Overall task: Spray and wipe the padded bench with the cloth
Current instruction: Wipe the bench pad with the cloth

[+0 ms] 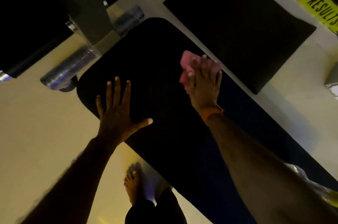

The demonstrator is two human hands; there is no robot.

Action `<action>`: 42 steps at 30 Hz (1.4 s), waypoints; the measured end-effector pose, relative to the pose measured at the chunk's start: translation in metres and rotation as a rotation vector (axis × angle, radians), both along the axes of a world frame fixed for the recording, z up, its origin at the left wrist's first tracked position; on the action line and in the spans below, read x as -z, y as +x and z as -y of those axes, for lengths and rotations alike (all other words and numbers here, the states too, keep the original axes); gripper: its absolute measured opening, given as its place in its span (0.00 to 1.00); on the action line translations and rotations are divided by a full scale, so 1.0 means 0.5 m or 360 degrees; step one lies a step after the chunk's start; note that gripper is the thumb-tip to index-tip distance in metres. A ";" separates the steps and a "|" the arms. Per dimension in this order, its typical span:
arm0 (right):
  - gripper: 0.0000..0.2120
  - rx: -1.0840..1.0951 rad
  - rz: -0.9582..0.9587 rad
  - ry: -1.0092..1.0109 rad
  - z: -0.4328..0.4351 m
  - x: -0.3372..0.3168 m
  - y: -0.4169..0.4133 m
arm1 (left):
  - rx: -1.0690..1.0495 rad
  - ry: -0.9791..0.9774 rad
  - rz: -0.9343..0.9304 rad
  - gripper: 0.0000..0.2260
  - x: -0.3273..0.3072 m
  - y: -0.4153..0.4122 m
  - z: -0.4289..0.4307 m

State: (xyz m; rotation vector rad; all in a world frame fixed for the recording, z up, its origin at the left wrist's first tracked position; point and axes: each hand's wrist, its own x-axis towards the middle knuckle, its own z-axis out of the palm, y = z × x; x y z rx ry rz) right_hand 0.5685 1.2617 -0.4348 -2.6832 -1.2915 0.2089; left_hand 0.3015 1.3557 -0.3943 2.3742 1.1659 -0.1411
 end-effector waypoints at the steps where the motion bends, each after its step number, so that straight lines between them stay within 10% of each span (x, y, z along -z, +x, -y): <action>1: 0.28 0.0100 -0.0045 0.0027 -0.028 -0.004 -0.023 | -0.0008 -0.0004 0.0000 0.60 0.001 -0.003 -0.006; 5: 0.27 -0.0981 0.0168 0.0127 -0.081 -0.007 -0.104 | -0.0089 0.0013 -0.0021 0.61 0.006 -0.009 -0.023; 10: 0.24 -0.0201 0.0073 0.0241 -0.214 -0.021 -0.067 | -0.0150 -0.0016 -0.0003 0.62 0.018 -0.023 -0.053; 14: 0.23 -0.1359 0.0104 0.0341 -0.266 -0.019 -0.117 | -0.0167 -0.0025 -0.0027 0.61 0.020 -0.026 -0.051; 18: 0.22 -0.0656 -0.0009 0.0278 -0.328 -0.023 -0.074 | -0.0173 -0.0054 -0.0027 0.62 0.021 -0.029 -0.055; 23: 0.23 -0.1542 0.0084 0.0249 -0.227 -0.038 -0.082 | -0.0194 -0.0066 -0.0040 0.62 0.020 -0.030 -0.050; 27: 0.23 -0.0512 -0.0137 0.0352 -0.139 -0.042 -0.066 | -0.0186 -0.0058 -0.0050 0.62 0.018 -0.029 -0.053; 32: 0.25 -0.0955 0.0025 0.0211 0.034 -0.027 -0.071 | -0.0080 -0.0054 -0.0028 0.61 0.014 -0.012 -0.014; 35: 0.23 0.0048 -0.0086 0.0226 0.087 -0.029 -0.054 | 0.0002 -0.0051 0.0006 0.60 0.012 -0.001 0.022; 40: 0.23 -0.0822 -0.0012 0.0207 0.234 -0.015 -0.168 | 0.0058 -0.0006 0.0019 0.57 0.015 -0.002 0.059; 42: 0.22 -0.0259 -0.0126 0.0253 0.244 -0.014 -0.138 | 0.0096 -0.0022 0.0042 0.55 0.016 -0.013 0.058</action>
